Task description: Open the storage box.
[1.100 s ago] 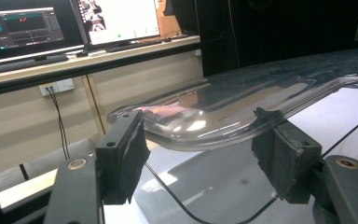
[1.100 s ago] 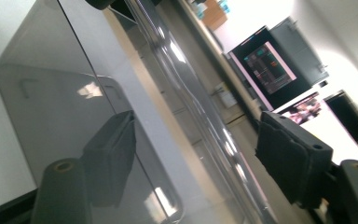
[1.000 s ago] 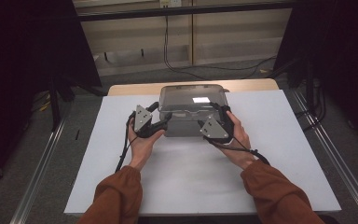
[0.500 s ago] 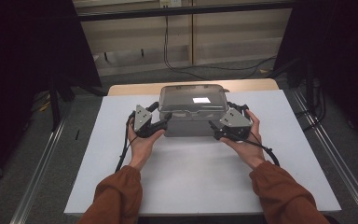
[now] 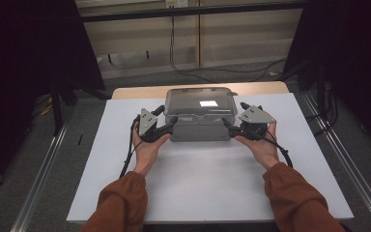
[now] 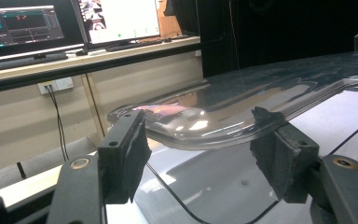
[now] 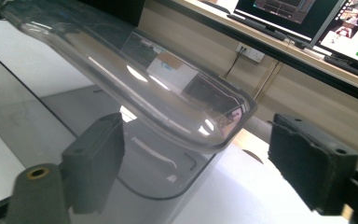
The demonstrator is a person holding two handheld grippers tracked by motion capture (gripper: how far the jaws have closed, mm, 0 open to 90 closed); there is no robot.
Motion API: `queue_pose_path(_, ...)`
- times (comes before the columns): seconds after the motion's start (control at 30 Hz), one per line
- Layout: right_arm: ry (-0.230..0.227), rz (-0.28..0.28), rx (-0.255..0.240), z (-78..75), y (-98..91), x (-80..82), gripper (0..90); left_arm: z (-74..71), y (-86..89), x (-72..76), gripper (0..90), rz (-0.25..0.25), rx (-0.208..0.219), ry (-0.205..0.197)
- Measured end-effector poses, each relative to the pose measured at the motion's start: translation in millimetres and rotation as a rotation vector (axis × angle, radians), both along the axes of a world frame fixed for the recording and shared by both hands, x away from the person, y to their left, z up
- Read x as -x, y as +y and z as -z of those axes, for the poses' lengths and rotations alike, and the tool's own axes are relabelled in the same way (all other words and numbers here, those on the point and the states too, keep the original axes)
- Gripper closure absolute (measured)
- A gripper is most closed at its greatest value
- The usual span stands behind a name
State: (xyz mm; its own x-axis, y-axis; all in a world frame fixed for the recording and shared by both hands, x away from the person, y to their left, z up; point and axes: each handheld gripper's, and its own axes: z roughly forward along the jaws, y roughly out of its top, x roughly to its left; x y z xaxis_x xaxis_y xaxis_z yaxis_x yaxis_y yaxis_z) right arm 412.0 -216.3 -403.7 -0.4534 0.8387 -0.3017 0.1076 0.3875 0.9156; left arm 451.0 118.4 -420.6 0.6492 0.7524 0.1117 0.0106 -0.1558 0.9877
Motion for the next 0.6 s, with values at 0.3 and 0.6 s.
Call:
queue_pose_path(0.3,-0.017,-0.034,-0.022,-2.5,-2.2,-4.2,38.3,-2.2,0.5,-1.1,36.6,0.001,0.013,0.011)
queue_pose_path(0.6,-0.038,-0.045,-0.059,-7.8,-3.5,-8.3,42.9,-7.7,3.4,-4.7,36.4,-0.012,0.012,-0.005)
